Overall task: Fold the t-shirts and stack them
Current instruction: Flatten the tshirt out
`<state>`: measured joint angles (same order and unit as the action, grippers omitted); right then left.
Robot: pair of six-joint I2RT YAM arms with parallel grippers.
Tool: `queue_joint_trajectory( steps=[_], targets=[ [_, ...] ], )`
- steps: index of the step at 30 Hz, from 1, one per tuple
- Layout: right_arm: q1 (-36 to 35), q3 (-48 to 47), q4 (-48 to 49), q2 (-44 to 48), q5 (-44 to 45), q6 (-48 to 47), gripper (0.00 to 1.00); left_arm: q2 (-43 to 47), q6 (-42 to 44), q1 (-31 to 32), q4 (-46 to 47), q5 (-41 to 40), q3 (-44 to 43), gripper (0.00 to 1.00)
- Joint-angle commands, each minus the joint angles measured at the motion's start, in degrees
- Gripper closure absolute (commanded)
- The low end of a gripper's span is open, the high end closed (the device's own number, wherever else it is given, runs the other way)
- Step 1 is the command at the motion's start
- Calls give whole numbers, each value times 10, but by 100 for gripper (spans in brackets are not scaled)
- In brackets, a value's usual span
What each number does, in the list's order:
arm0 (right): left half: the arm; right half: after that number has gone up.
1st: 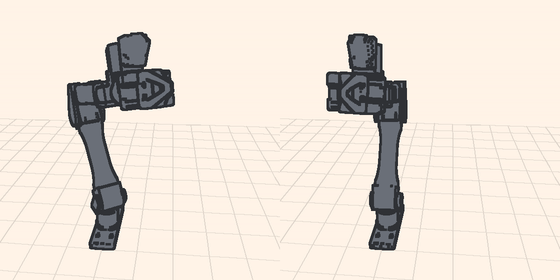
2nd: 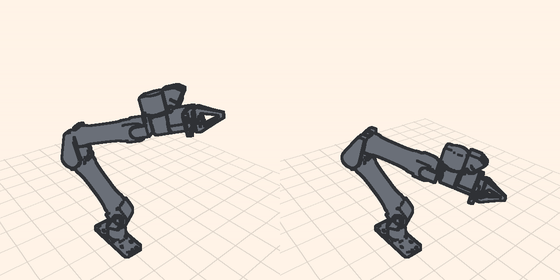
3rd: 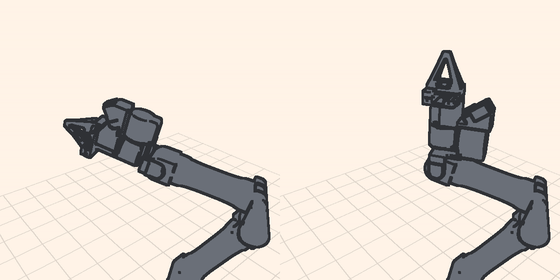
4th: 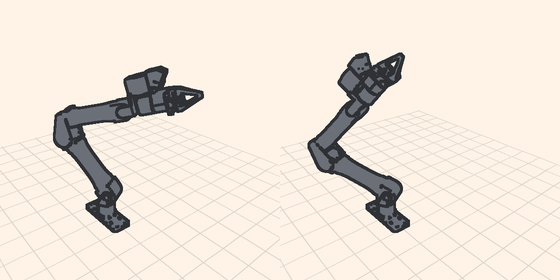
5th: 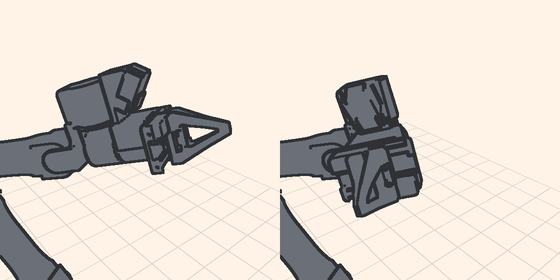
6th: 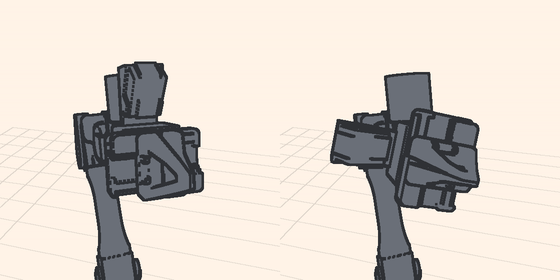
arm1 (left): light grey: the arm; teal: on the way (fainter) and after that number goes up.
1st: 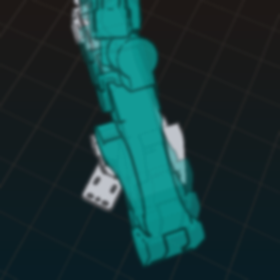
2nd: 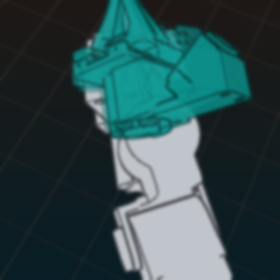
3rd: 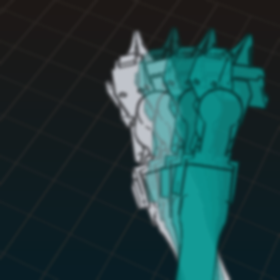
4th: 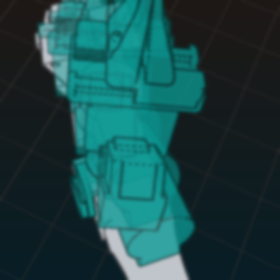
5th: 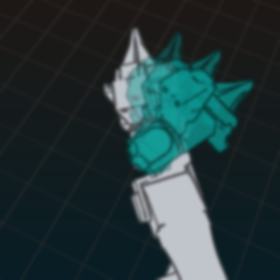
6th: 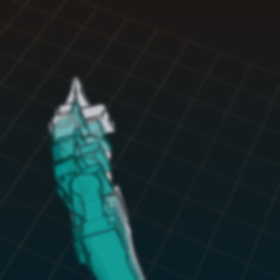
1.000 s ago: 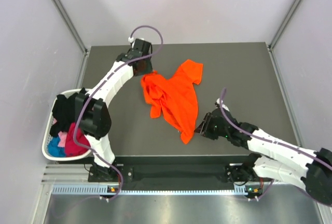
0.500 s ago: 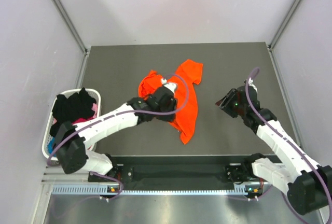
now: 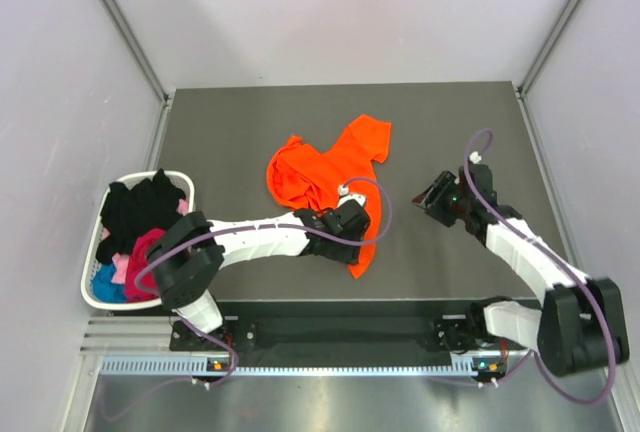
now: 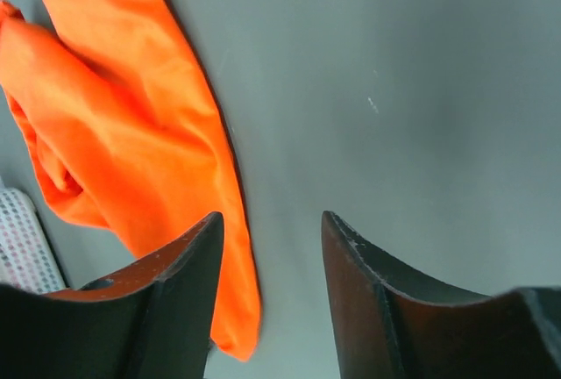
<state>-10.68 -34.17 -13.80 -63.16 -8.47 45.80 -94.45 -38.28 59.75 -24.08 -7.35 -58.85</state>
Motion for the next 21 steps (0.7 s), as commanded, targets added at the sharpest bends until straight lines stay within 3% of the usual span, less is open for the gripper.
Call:
queue_joint_trajectory(
  steps=[1,5,11,15,21],
  targets=[
    [4,-16,132,-62,-18,22,49,-12,-39,3,25,-7,6,51],
    [-11,-39,233,-138,-2,18,45,4,-51,4,29,0,29,52],
    [-19,-96,311,-261,-22,17,45,29,-87,5,64,40,65,50],
    [-44,-149,323,-317,-12,16,47,43,-114,7,58,31,76,43],
    [-65,-208,327,-391,16,27,50,29,-129,7,80,51,80,42]
  ],
)
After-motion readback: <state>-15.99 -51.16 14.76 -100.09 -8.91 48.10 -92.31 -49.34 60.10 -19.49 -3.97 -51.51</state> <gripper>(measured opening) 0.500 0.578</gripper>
